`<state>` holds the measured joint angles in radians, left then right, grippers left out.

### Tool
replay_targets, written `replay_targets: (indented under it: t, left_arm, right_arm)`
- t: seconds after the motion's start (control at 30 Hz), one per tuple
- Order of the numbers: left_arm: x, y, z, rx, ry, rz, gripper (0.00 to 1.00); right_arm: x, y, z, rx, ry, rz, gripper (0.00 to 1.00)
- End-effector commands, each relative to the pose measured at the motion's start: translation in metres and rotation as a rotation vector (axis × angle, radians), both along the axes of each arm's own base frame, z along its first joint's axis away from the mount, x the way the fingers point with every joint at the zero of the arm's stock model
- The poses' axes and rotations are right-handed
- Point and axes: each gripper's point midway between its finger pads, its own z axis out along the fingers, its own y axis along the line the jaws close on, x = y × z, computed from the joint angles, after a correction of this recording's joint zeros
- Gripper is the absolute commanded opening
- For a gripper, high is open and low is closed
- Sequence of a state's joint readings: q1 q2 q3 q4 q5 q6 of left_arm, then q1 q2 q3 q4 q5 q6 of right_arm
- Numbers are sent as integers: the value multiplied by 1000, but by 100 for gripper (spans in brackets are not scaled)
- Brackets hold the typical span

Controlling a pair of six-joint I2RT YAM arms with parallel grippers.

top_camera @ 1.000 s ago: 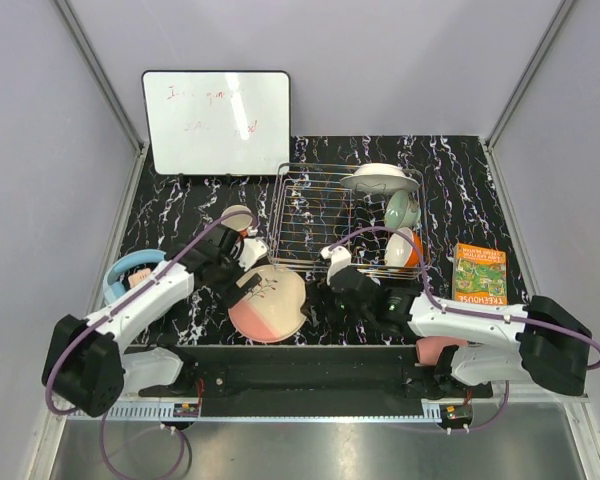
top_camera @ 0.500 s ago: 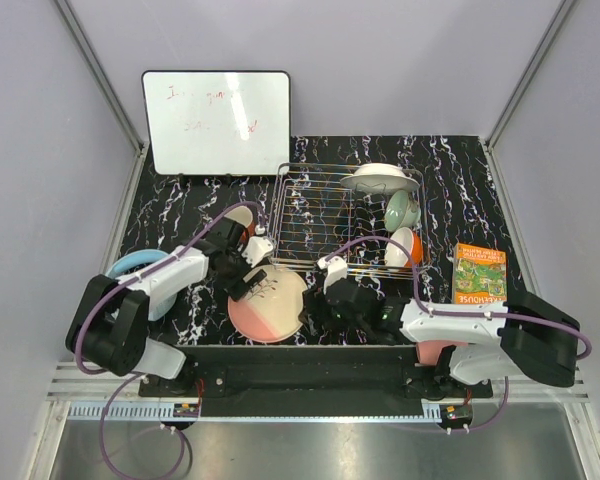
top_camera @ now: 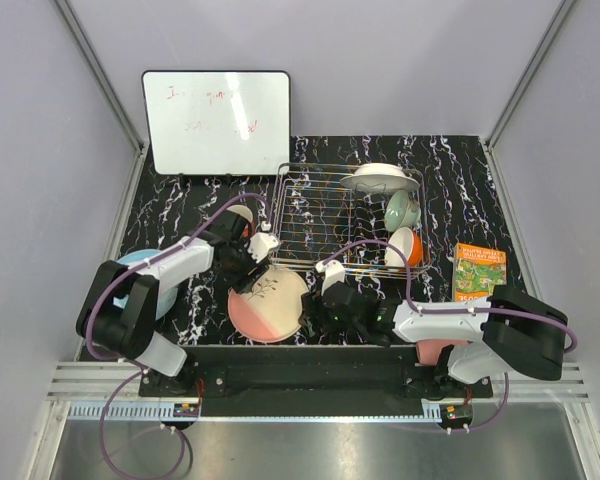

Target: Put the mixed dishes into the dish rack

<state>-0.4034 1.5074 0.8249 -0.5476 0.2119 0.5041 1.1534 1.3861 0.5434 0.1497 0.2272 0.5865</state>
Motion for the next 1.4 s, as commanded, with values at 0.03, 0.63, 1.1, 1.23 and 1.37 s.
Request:
replay_targets:
  t: [0.03,0.63,1.1,1.23,1.37]
  left_arm:
    - [-13,-2,-10,-17,80,-54,59]
    - [-30,8,-9,-17,146,-68,0]
    - [-28,-11,58,-114,68,-70,0]
    - [-26,-19,75,-127,32,-89,0]
    - [-27,-24,77,-118,31,-104,0]
  right_arm:
    - [6,5,9,44,-39,-36,80]
    - [7,7,3,64,-56,-24,80]
    - [15,32,0,85,-132,65,84]
    - [14,38,0,117,-144,82,85]
    - [9,43,1,166,-157,123,85]
